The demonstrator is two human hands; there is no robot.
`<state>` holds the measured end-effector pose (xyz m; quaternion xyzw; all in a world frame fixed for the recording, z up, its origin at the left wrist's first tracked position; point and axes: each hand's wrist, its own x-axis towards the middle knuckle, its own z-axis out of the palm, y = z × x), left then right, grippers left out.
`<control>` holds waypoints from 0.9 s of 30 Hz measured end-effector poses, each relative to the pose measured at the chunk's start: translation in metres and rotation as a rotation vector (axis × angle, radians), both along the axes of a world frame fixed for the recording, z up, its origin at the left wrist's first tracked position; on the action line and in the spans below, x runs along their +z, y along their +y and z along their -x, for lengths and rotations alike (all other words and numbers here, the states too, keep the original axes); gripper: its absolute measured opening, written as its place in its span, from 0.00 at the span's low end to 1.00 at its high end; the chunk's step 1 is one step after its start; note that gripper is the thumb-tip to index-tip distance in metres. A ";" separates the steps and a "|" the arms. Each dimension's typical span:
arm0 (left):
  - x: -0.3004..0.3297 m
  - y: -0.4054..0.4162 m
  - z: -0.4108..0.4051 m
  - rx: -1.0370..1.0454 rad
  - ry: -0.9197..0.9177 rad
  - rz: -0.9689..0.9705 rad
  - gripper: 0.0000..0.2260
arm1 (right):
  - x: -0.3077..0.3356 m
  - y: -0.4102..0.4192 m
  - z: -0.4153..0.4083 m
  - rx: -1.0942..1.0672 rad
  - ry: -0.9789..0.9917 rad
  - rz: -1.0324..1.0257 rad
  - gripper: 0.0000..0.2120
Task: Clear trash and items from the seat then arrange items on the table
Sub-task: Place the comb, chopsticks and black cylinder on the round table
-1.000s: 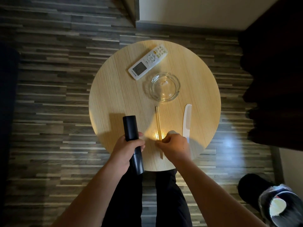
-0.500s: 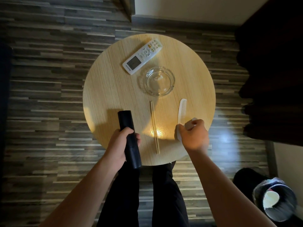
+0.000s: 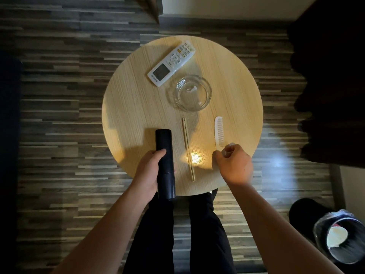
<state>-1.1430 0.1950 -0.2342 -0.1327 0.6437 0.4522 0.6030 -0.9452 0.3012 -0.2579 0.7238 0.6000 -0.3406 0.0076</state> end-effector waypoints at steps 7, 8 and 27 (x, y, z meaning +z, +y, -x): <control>0.001 -0.001 0.001 -0.033 0.057 0.026 0.12 | 0.019 -0.016 0.000 -0.041 0.131 0.001 0.15; 0.001 0.000 0.000 -0.035 0.079 0.038 0.12 | 0.026 -0.020 0.008 0.014 0.188 0.035 0.18; 0.001 -0.004 0.014 -0.173 0.386 0.002 0.29 | 0.041 -0.059 0.086 0.410 0.494 0.389 0.17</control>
